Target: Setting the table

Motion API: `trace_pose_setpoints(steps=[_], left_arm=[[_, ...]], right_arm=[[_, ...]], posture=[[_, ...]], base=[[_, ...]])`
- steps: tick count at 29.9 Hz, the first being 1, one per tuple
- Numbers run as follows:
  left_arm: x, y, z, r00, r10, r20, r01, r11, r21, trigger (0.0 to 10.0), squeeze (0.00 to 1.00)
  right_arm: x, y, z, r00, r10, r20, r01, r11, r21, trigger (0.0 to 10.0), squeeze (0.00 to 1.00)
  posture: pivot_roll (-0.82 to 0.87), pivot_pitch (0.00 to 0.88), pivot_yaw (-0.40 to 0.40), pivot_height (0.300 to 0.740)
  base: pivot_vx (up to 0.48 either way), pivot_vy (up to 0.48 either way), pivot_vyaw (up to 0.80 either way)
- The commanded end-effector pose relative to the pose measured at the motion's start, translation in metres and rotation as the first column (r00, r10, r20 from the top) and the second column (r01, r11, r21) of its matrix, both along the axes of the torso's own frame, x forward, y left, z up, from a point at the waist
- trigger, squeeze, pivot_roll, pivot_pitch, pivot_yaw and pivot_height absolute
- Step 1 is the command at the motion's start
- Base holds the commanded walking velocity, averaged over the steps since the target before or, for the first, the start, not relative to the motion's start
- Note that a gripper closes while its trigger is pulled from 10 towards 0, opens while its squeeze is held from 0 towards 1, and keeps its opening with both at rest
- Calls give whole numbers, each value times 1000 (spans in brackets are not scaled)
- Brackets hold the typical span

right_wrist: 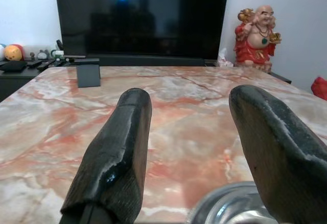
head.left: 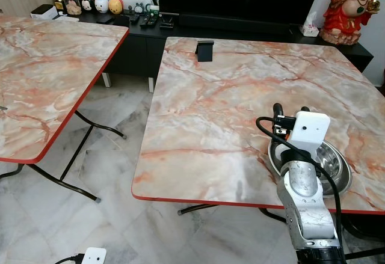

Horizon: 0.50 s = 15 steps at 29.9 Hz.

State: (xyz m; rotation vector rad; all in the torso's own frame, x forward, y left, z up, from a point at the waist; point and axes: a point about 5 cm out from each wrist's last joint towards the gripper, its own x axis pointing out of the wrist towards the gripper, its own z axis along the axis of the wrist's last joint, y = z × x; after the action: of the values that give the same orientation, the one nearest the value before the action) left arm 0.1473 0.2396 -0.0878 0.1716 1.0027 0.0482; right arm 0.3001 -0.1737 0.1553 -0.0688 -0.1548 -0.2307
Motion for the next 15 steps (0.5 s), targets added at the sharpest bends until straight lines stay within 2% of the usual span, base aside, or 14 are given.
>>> trace_pose_setpoints(steps=[1, 7, 15], left_arm=[[-6, 2, -2, 1000, 19, -15, -19, 1000, -1, 10000, 0], [-6, 1, -2, 1000, 18, -17, -18, 1000, -3, 10000, 0], [-7, 1, -2, 1000, 15, -19, -15, 1000, -4, 10000, 0]], right_arm=[[0, 1, -2, 1000, 7, -7, -7, 1000, -1, 10000, 0], [3, -4, 3, 1000, -16, 12, 16, 1000, -8, 10000, 0], [3, 1, 4, 1000, 9, 24, -9, 1000, -6, 10000, 0]], posture=[[133, 0, -103, 707], [128, 0, -103, 707], [132, 0, -104, 707]], base=[[0, 480, 0], [0, 480, 0], [0, 480, 0]])
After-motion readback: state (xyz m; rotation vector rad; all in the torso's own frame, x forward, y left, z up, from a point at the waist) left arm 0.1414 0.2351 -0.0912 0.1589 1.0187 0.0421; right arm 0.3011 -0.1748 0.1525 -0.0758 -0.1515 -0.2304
